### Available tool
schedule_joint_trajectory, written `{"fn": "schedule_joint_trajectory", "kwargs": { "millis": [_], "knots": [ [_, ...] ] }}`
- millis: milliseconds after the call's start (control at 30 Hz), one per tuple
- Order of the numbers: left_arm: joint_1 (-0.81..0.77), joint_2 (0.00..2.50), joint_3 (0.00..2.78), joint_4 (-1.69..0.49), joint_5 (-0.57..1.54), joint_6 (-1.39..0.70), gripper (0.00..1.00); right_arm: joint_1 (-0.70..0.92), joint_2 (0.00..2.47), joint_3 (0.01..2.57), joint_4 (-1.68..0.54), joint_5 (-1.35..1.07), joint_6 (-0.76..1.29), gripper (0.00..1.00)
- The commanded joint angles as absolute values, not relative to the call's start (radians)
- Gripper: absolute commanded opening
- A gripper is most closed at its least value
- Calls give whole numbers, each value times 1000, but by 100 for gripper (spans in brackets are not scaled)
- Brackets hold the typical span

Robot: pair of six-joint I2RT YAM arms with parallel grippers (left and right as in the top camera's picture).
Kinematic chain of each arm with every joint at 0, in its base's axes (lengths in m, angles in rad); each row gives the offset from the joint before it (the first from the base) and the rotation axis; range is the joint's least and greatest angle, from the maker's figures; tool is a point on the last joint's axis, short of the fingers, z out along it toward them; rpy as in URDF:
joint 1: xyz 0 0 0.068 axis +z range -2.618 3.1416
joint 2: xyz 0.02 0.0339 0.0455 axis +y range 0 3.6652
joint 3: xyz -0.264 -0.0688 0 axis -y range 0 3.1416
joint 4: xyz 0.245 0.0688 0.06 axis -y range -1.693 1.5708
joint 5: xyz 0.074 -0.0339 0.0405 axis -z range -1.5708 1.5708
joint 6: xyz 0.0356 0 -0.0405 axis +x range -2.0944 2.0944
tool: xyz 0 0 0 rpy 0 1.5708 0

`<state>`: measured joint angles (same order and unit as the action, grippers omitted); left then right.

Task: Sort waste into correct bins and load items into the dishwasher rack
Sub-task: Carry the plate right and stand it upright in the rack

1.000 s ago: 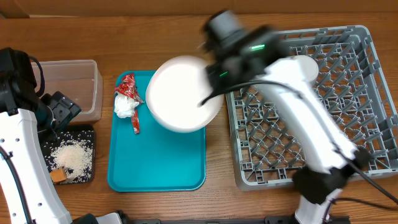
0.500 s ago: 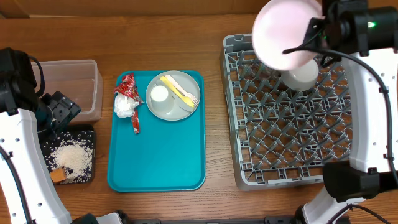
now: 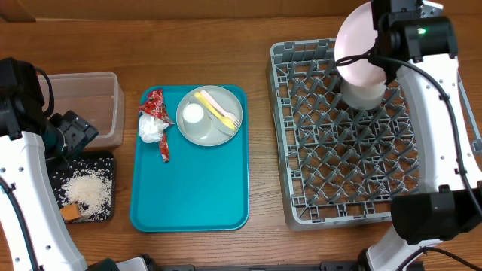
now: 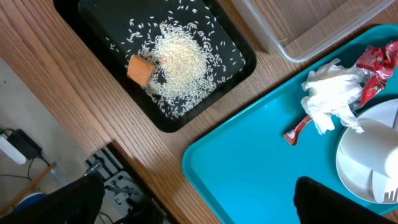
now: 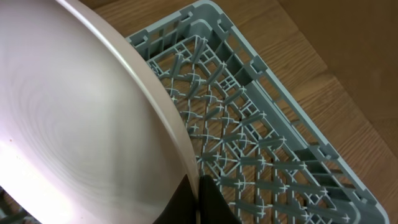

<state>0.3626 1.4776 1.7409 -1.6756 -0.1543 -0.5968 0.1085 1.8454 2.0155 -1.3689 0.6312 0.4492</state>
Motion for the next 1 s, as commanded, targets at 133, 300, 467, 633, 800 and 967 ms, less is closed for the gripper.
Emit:
{"fn": "schedule_joint_trajectory", "kwargs": {
  "millis": [133, 300, 467, 633, 800, 967],
  "knots": [
    [366, 1484, 1736, -1674, -167, -606, 100, 166, 1848, 1866, -1294, 768, 495, 4],
    [366, 1484, 1736, -1674, -167, -606, 100, 205, 1850, 1797, -1242, 798, 495, 4],
    [366, 1484, 1736, -1674, -167, -606, 100, 238, 1856, 1773, -1227, 830, 498, 4],
    [366, 1484, 1736, -1674, -167, -606, 100, 271, 1858, 1773, -1222, 838, 499, 4],
    [366, 1484, 1736, -1674, -167, -606, 100, 294, 1858, 1773, -1223, 884, 499, 4],
    [366, 1484, 1736, -1674, -167, -606, 100, 295, 1858, 1773, -1228, 946, 499, 4]
  ]
}}
